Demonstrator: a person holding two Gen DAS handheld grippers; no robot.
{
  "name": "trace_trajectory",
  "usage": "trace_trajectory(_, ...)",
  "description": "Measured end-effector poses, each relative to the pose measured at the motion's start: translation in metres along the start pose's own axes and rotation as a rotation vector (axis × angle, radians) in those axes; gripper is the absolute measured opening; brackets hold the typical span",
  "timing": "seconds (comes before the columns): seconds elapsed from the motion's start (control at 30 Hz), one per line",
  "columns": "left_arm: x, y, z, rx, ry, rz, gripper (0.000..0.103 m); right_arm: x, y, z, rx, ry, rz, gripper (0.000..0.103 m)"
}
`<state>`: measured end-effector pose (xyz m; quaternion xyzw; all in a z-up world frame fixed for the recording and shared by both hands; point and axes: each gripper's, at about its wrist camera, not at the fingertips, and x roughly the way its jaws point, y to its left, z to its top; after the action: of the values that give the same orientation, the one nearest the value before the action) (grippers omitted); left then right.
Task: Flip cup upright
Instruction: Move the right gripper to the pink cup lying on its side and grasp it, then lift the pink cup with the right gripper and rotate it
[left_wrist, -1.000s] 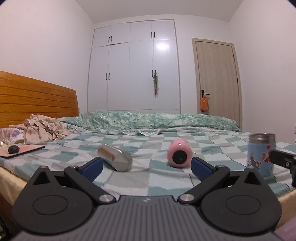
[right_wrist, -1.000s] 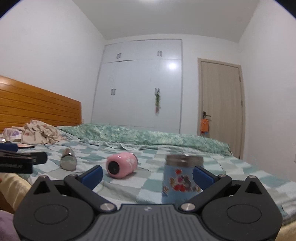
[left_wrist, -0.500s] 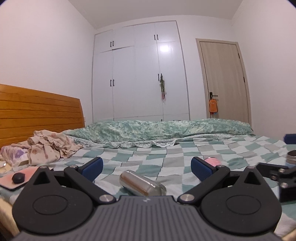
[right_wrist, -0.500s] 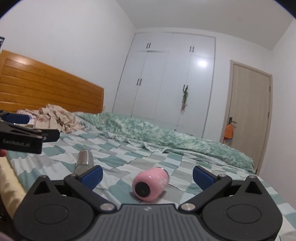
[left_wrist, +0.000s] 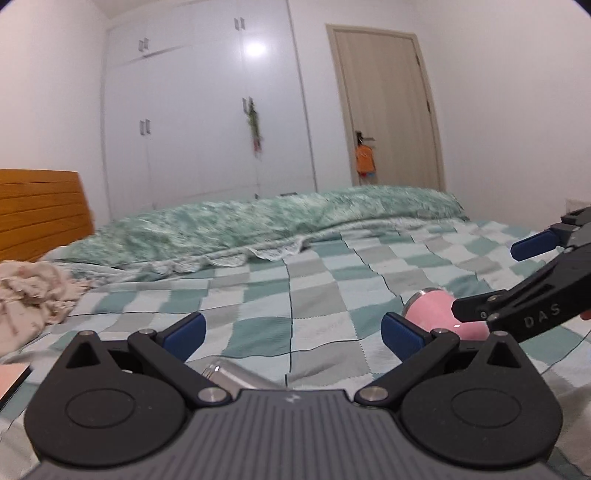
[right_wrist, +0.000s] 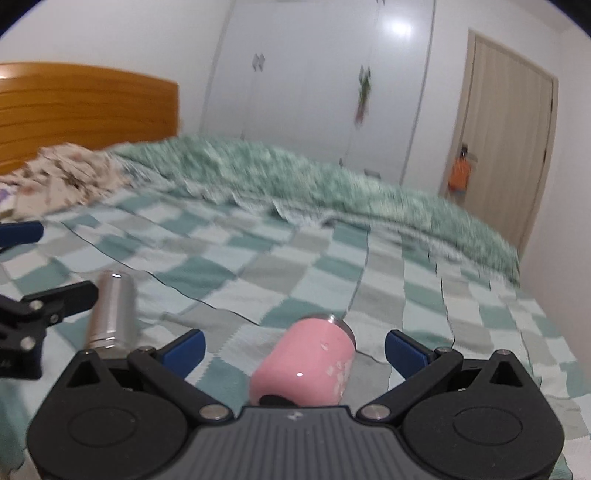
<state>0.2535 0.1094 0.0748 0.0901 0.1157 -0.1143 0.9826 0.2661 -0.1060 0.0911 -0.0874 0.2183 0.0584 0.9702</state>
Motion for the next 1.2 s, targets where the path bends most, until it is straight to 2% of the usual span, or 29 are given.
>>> trace_trajectory(0.13, 0.039, 0.006, 0.007, 0.026, 0.039, -0.041, 0.103, 0.051, -0.011, 0.01, 0.07, 0.127, -0.021, 0.103)
trace_trajectory(0.3, 0.082, 0.005, 0.01, 0.062, 0.127, -0.112, 0.103, 0.107, -0.026, 0.012, 0.15, 0.27, -0.058, 0.103)
trace_trajectory(0.4, 0.096, 0.0, 0.008, 0.103, 0.158, -0.142, 0.103, 0.129, -0.033, 0.008, 0.189, 0.32, -0.058, 0.103)
trace_trajectory(0.57, 0.105, -0.005, 0.005, 0.121, 0.144, -0.168, 0.103, 0.148, -0.028, 0.003, 0.193, 0.372, -0.04, 0.103)
trace_trajectory(0.6, 0.104, -0.006, 0.004, 0.117, 0.143, -0.17, 0.103, 0.153, -0.026, 0.0, 0.195, 0.384, -0.034, 0.101)
trace_trajectory(0.63, 0.105, -0.005, 0.003, 0.111, 0.144, -0.173, 0.103, 0.156, -0.027, -0.001, 0.21, 0.392, -0.024, 0.093)
trace_trajectory(0.67, 0.105, -0.004, 0.002, 0.105, 0.146, -0.175, 0.103, 0.157, -0.027, -0.003, 0.228, 0.396, -0.009, 0.089)
trace_trajectory(0.9, 0.092, 0.003, 0.004, 0.066, 0.148, -0.158, 0.103, 0.144, -0.037, -0.003, 0.316, 0.353, 0.021, 0.085)
trace_trajectory(1.2, 0.031, 0.006, 0.021, 0.01, 0.126, -0.143, 0.103, 0.083, -0.043, 0.005, 0.379, 0.291, 0.087, 0.084)
